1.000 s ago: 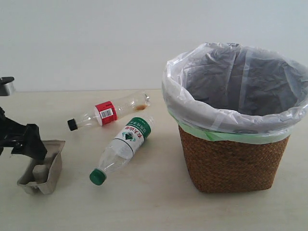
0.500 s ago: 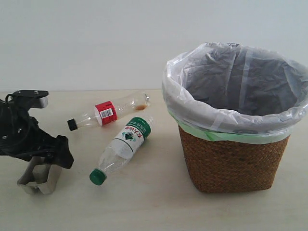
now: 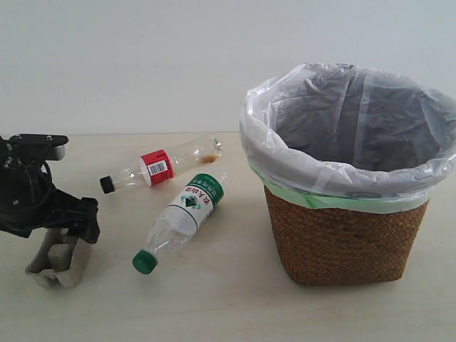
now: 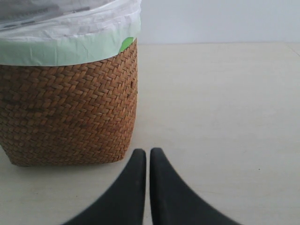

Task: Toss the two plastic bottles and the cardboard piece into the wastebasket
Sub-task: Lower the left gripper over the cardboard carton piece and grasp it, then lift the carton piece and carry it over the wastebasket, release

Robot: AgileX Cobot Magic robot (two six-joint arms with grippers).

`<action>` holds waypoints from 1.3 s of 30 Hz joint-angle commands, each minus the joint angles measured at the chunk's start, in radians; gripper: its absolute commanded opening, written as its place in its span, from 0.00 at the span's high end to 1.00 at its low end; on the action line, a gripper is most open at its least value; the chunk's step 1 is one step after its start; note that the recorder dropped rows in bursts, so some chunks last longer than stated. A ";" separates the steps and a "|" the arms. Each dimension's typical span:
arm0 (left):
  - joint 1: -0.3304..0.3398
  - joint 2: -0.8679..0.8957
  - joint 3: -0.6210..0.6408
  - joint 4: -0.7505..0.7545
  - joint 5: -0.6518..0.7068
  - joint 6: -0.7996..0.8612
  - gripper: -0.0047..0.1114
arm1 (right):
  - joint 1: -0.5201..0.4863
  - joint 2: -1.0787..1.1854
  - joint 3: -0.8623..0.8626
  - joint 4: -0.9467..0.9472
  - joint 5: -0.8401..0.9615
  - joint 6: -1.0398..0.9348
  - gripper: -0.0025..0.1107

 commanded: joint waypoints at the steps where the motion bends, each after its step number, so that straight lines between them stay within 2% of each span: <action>1: -0.006 0.054 -0.007 -0.048 -0.001 -0.018 0.06 | -0.005 -0.005 0.000 0.000 -0.011 0.000 0.98; 12: -0.006 0.146 -0.007 -0.049 -0.095 -0.018 0.06 | -0.005 -0.005 0.000 0.000 -0.010 0.000 0.98; 14: -0.006 0.146 -0.007 -0.042 -0.102 -0.018 0.10 | -0.005 -0.005 0.000 0.000 -0.010 0.000 0.98; 16: -0.006 0.146 -0.007 -0.040 -0.102 -0.018 0.23 | -0.005 -0.005 0.000 0.000 -0.010 0.000 0.98; 18: -0.006 0.146 -0.009 -0.040 -0.102 -0.018 0.42 | -0.005 -0.005 0.000 0.000 -0.010 0.000 0.98; 19: -0.006 0.146 -0.009 -0.040 -0.102 -0.018 0.68 | -0.005 -0.005 0.000 0.000 -0.010 0.000 0.98; 21: -0.006 0.146 -0.017 -0.022 -0.091 -0.010 0.91 | -0.005 -0.005 0.000 0.000 -0.010 0.000 0.98; 24: -0.006 0.142 -0.098 0.015 0.016 -0.016 0.92 | -0.005 -0.005 0.000 0.000 -0.010 0.000 0.98; 25: -0.006 0.128 -0.171 0.047 0.118 -0.016 0.93 | -0.005 -0.005 0.000 0.000 -0.010 0.000 0.98; 27: -0.006 0.094 -0.285 0.142 0.268 -0.031 0.93 | -0.005 -0.005 0.000 0.000 -0.010 0.000 0.98; 28: -0.006 0.067 -0.348 0.212 0.338 -0.097 0.93 | -0.005 -0.005 0.000 0.000 -0.010 0.000 0.98; 30: -0.006 -0.002 -0.444 0.361 0.408 -0.167 0.93 | -0.005 -0.005 0.000 0.000 -0.010 0.000 0.98; 32: -0.006 -0.074 -0.513 0.439 0.404 -0.213 0.93 | -0.005 -0.005 0.000 0.000 -0.010 0.000 0.98; 36: -0.006 -0.181 -0.607 0.460 0.373 -0.256 0.93 | -0.005 -0.005 0.000 0.000 -0.010 0.000 0.98; 39: -0.006 -0.198 -0.644 0.460 0.405 -0.256 0.93 | -0.005 -0.005 0.000 0.000 -0.010 0.000 0.98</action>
